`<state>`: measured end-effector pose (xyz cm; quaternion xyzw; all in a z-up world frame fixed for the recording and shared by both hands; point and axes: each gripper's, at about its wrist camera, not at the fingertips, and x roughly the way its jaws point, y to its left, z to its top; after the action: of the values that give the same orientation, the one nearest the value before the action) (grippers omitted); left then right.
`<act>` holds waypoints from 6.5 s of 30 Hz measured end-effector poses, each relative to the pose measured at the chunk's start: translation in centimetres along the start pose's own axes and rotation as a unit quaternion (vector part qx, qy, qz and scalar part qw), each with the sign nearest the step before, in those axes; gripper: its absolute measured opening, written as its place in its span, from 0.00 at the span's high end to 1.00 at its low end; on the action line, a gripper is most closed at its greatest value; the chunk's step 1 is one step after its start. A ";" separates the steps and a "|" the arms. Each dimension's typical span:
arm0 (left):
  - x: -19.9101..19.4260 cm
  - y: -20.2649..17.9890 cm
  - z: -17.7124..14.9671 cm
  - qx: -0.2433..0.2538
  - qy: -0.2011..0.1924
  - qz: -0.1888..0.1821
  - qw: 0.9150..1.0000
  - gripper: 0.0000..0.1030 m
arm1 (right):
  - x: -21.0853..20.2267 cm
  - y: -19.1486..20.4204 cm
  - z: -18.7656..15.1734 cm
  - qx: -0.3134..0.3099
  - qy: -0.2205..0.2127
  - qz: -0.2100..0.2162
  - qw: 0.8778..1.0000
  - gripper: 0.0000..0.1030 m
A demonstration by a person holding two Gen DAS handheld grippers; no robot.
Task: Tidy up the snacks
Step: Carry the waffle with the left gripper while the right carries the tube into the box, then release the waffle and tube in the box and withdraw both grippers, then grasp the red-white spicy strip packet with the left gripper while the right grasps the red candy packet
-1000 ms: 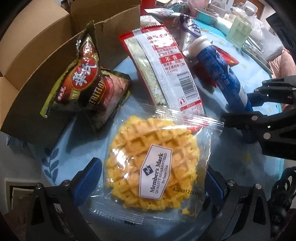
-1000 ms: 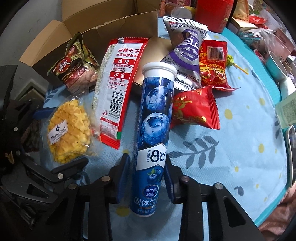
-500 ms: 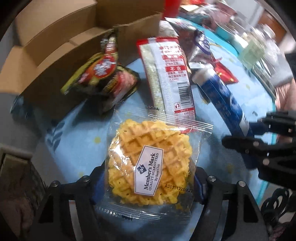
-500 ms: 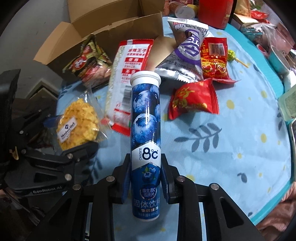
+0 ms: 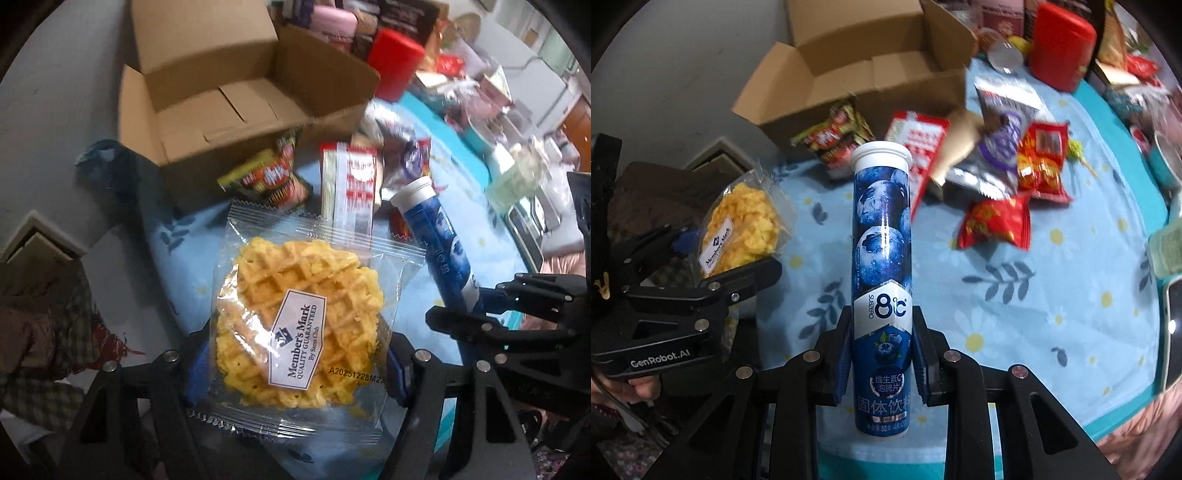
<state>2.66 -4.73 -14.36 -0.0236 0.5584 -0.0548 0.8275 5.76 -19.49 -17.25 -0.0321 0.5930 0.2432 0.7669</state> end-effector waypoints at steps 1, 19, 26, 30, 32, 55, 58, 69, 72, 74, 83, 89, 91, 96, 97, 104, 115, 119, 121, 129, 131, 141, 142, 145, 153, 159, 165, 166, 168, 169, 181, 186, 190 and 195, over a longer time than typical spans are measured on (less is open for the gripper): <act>-0.5 -0.2 0.2 -0.005 -0.007 0.004 1.000 0.29 | -0.5 0.2 0.2 -0.005 -0.004 0.003 1.000 0.73; -8.1 1.2 6.3 -0.078 -0.129 0.043 0.988 0.29 | -7.5 2.2 9.7 -0.092 -0.096 0.032 0.991 0.73; -9.6 2.2 10.4 -0.081 -0.172 0.069 0.979 0.29 | -8.1 1.7 13.6 -0.113 -0.120 0.028 0.986 0.73; -9.9 2.9 13.2 -0.075 -0.190 0.086 0.975 0.29 | -7.9 1.3 16.1 -0.118 -0.130 0.027 0.984 0.73; -9.7 3.3 14.3 -0.073 -0.195 0.091 0.974 0.29 | -7.6 1.3 17.3 -0.124 -0.134 0.019 0.983 0.73; 1.0 10.5 24.1 -0.123 -0.146 0.123 0.974 0.29 | 2.3 -0.4 28.5 -0.133 -0.103 0.002 0.986 0.73; 3.1 11.2 24.4 -0.125 -0.126 0.130 0.975 0.29 | 4.0 -0.8 29.1 -0.128 -0.090 -0.001 0.988 0.73; 8.6 12.5 24.7 -0.140 -0.062 0.146 0.977 0.29 | 8.0 -0.9 29.4 -0.134 -0.054 -0.028 0.989 0.73; 9.6 12.9 24.6 -0.146 -0.043 0.157 0.976 0.29 | 8.8 -0.5 29.3 -0.139 -0.045 -0.035 0.989 0.73; 9.9 12.7 24.4 -0.143 -0.043 0.166 0.975 0.28 | 9.4 -0.2 29.1 -0.144 -0.038 -0.038 0.988 0.73; 10.8 11.4 24.9 -0.143 -0.027 0.173 0.974 0.24 | 10.1 0.1 28.7 -0.151 -0.019 -0.051 0.987 0.71; 9.7 10.7 24.4 -0.152 -0.031 0.164 0.974 0.24 | 8.9 0.2 28.3 -0.152 -0.021 -0.056 0.987 0.59; 9.0 10.9 24.3 -0.154 -0.036 0.162 0.974 0.24 | 8.1 0.2 28.0 -0.151 -0.025 -0.058 0.987 0.57; 6.3 10.6 23.0 -0.150 -0.058 0.174 0.972 0.24 | 5.7 0.2 27.5 -0.142 -0.041 -0.057 0.987 0.55; 5.5 10.6 22.8 -0.152 -0.064 0.174 0.971 0.24 | 5.3 0.2 27.4 -0.141 -0.044 -0.057 0.987 0.55; 0.6 10.0 22.0 -0.164 -0.109 0.169 0.966 0.24 | 1.0 1.2 26.6 -0.145 -0.080 -0.054 0.985 0.55; -7.8 7.6 20.4 -0.160 -0.181 0.167 0.956 0.24 | -7.3 3.0 24.9 -0.151 -0.161 -0.055 0.974 0.50; -10.7 6.2 19.5 -0.151 -0.204 0.175 0.951 0.24 | -10.7 3.3 23.7 -0.152 -0.191 -0.058 0.968 0.46; -12.0 5.5 19.0 -0.146 -0.216 0.176 0.949 0.24 | -12.3 3.4 23.2 -0.152 -0.206 -0.061 0.965 0.44; -16.9 2.8 16.8 -0.140 -0.253 0.178 0.941 0.20 | -17.4 3.7 20.4 -0.156 -0.245 -0.063 0.955 0.30; -17.9 2.1 16.3 -0.135 -0.260 0.178 0.939 0.20 | -18.6 3.7 19.5 -0.158 -0.253 -0.062 0.952 0.28; -20.6 -1.2 13.0 -0.120 -0.287 0.181 0.933 0.19 | -21.9 2.8 15.5 -0.152 -0.275 -0.061 0.947 0.21; -20.6 -1.5 12.7 -0.119 -0.289 0.182 0.932 0.19 | -22.0 2.7 15.1 -0.151 -0.276 -0.060 0.947 0.21; -20.2 -2.1 11.8 -0.114 -0.285 0.179 0.935 0.19 | -22.0 2.3 14.0 -0.149 -0.275 -0.062 0.948 0.21; -17.8 -3.1 9.4 -0.102 -0.259 0.162 0.947 0.19 | -20.7 1.3 11.3 -0.137 -0.258 -0.065 0.954 0.21; -15.1 -3.1 7.7 -0.099 -0.230 0.143 0.957 0.19 | -18.7 0.2 9.3 -0.126 -0.236 -0.068 0.961 0.21; -12.2 -3.1 6.1 -0.094 -0.202 0.123 0.967 0.19 | -15.6 -0.8 7.9 -0.115 -0.198 -0.065 0.971 0.21; -11.5 -3.1 5.8 -0.091 -0.196 0.117 0.969 0.19 | -15.0 -1.1 7.6 -0.111 -0.190 -0.064 0.973 0.21; -10.6 -3.2 5.6 -0.087 -0.185 0.113 0.972 0.19 | -13.8 -1.6 7.3 -0.106 -0.178 -0.062 0.976 0.21; -10.0 -3.2 5.4 -0.085 -0.179 0.110 0.974 0.19 | -13.3 -1.8 7.1 -0.104 -0.172 -0.063 0.978 0.21; -3.5 -3.1 4.7 -0.076 -0.121 0.088 0.986 0.19 | -7.4 -4.8 6.0 -0.073 -0.110 -0.069 0.989 0.21; -0.4 -2.7 4.7 -0.075 -0.092 0.078 0.990 0.19 | -5.2 -6.1 5.9 -0.059 -0.086 -0.073 0.992 0.21; 2.0 -2.6 4.7 -0.074 -0.070 0.069 0.992 0.19 | -3.3 -7.0 5.8 -0.053 -0.071 -0.078 0.993 0.21; 4.9 -2.7 4.8 -0.064 -0.052 0.057 0.995 0.19 | -1.3 -8.0 5.8 -0.048 -0.053 -0.079 0.994 0.21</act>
<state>8.74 -8.07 -16.81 -0.0472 0.5173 0.0296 0.8540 14.01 -25.04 -16.27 -0.1030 0.5347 0.2112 0.8117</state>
